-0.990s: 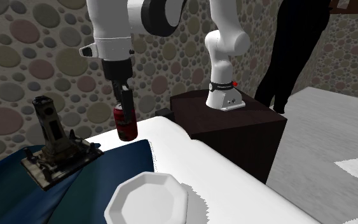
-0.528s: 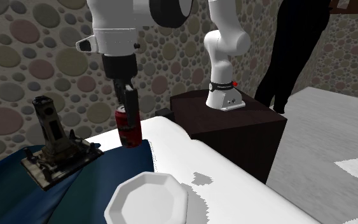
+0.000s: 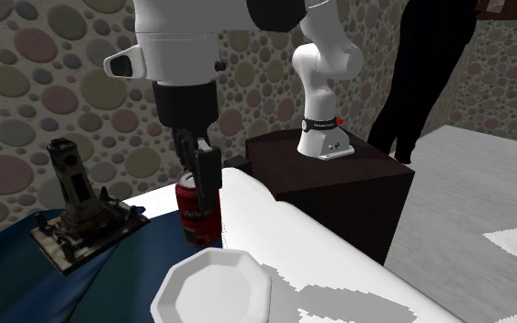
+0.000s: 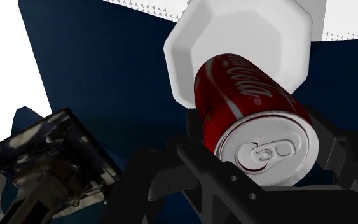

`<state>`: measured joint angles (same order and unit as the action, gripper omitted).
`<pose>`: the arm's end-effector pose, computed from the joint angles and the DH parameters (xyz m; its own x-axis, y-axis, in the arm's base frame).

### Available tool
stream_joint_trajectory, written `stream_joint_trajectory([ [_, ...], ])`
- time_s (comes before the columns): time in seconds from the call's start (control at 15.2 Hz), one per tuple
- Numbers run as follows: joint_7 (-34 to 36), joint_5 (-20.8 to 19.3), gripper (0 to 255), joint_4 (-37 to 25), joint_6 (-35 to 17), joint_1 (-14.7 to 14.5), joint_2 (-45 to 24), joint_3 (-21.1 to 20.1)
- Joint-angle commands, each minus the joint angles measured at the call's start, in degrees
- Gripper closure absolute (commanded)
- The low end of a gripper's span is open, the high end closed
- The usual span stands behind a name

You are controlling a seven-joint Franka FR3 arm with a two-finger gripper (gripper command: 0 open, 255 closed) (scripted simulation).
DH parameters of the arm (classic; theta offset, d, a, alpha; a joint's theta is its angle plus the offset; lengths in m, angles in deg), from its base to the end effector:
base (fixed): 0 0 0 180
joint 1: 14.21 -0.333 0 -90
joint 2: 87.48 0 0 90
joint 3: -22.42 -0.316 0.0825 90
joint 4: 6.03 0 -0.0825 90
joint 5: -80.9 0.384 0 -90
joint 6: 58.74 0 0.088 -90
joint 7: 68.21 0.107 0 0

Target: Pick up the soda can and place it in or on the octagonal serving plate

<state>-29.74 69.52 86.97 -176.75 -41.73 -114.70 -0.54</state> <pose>0.4623 0.4919 0.3646 0.9656 0.2600 -0.0003 0.2600 -0.9656 -0.0049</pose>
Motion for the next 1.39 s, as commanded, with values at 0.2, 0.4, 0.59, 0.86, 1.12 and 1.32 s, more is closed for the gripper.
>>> stream_joint_trajectory([
  [0.2,2.9,-1.5,255,-6.9,2.5,-3.5,-4.6,0.1],
  [0.4,3.1,-1.9,255,-5.9,0.7,-3.6,-5.5,0.3],
  [0.59,3.4,-2.3,255,-5.0,-1.1,-3.7,-6.4,0.6],
  [0.86,3.8,-2.9,255,-4.0,-3.4,-3.9,-7.8,1.0],
  [1.12,4.1,-3.6,255,-3.2,-5.6,-4.1,-9.3,1.4],
  [1.32,4.5,-4.2,255,-2.7,-7.5,-4.4,-10.8,1.9],
])
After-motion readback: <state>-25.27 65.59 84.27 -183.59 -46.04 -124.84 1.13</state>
